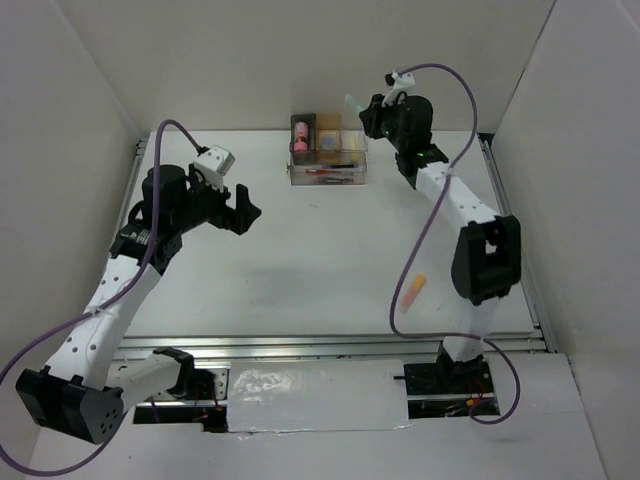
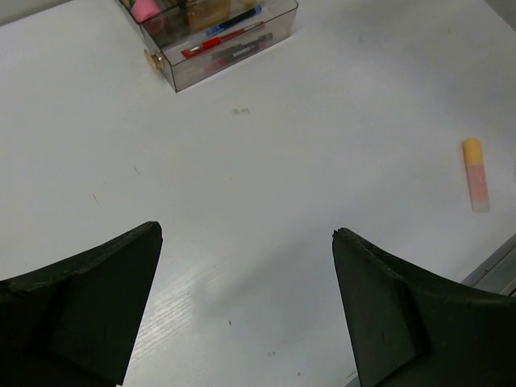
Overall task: Sort the stationery into containers
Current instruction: Place the pen in the storage box.
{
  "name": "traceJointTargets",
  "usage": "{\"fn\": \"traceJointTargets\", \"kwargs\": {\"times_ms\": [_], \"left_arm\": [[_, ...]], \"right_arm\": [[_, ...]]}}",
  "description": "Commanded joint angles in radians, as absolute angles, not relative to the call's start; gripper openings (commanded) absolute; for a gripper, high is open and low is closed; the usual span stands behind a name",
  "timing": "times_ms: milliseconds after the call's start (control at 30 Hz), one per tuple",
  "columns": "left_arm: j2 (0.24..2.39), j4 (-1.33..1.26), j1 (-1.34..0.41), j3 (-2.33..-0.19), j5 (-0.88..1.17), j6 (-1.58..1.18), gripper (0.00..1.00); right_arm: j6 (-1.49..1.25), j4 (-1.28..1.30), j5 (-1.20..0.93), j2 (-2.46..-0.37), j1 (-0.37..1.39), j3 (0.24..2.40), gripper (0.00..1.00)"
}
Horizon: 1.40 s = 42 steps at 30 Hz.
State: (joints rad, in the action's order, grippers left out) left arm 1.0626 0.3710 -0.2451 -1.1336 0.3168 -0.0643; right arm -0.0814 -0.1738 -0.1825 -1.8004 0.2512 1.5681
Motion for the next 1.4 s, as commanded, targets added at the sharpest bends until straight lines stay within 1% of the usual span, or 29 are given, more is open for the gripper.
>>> {"fn": "traceJointTargets", "kwargs": {"times_ms": [0,33,133,267,367,533,633,733,833,867,967,1067,1100,1133,1200,1233,1300,1333,1367], "left_arm": [[1.08,0.27,-0.235,-1.109,0.296,-0.083,0.99],[1.092,0.262,-0.233,-1.109,0.302,-0.084,0.99],[1.153,0.276,-0.232,-1.129,0.325,-0.101,0.99],[1.224,0.275,-0.219,-1.132,0.379,-0.123,0.99],[1.242,0.224,-0.207,-1.111,0.397,-0.141,0.99],[1.261,0.196,-0.201,-1.088,0.403,-0.156,0.99],[1.261,0.184,-0.201,-1.072,0.406,-0.163,0.99],[1.262,0.181,-0.201,-1.071,0.406,-0.169,0.99],[1.262,0.184,-0.204,-1.074,0.413,-0.182,0.99],[1.264,0.186,-0.207,-1.075,0.413,-0.181,0.99],[1.266,0.201,-0.236,-1.092,0.416,-0.15,0.99],[1.273,0.233,-0.294,-1.135,0.367,-0.104,0.99],[1.284,0.242,-0.31,-1.155,0.361,-0.098,0.99],[1.287,0.244,-0.34,-1.161,0.344,-0.103,0.99],[1.289,0.244,-0.38,-1.164,0.344,-0.117,0.95],[1.292,0.244,-0.432,-1.166,0.33,-0.135,0.93],[1.295,0.241,-0.491,-1.155,0.305,-0.162,0.9],[1.298,0.241,-0.556,-1.147,0.293,-0.187,0.86],[1.301,0.232,-0.593,-1.125,0.264,-0.218,0.85]], "right_arm": [[-0.021,-0.362,0.021,-1.97,0.261,1.689,0.0],[-0.021,-0.364,0.041,-2.006,0.261,1.751,0.0],[-0.026,-0.393,0.11,-2.121,0.264,1.836,0.0],[-0.032,-0.445,0.095,-2.219,0.264,1.885,0.0],[-0.046,-0.424,0.077,-2.307,0.265,1.94,0.0],[-0.067,-0.422,0.048,-2.364,0.262,1.974,0.0],[-0.075,-0.405,0.06,-2.399,0.259,2.006,0.02],[-0.081,-0.373,0.055,-2.431,0.256,2.045,0.09],[-0.084,-0.328,0.028,-2.447,0.252,2.072,0.35],[-0.087,-0.319,0.005,-2.442,0.25,2.072,0.52],[-0.112,-0.282,-0.101,-2.401,0.244,2.045,0.74],[-0.139,-0.226,-0.161,-2.32,0.235,2.007,0.8],[-0.155,-0.219,-0.193,-2.292,0.232,1.988,0.8],[-0.166,-0.212,-0.205,-2.222,0.229,1.964,0.8],[-0.208,-0.199,-0.225,-2.136,0.204,1.878,0.8],[-0.228,-0.189,-0.236,-2.038,0.19,1.805,0.8],[-0.294,-0.172,-0.252,-1.927,0.138,1.729,0.79],[-0.313,-0.146,-0.264,-1.816,0.115,1.694,0.79],[-0.33,-0.124,-0.27,-1.759,0.069,1.63,0.79]]}}
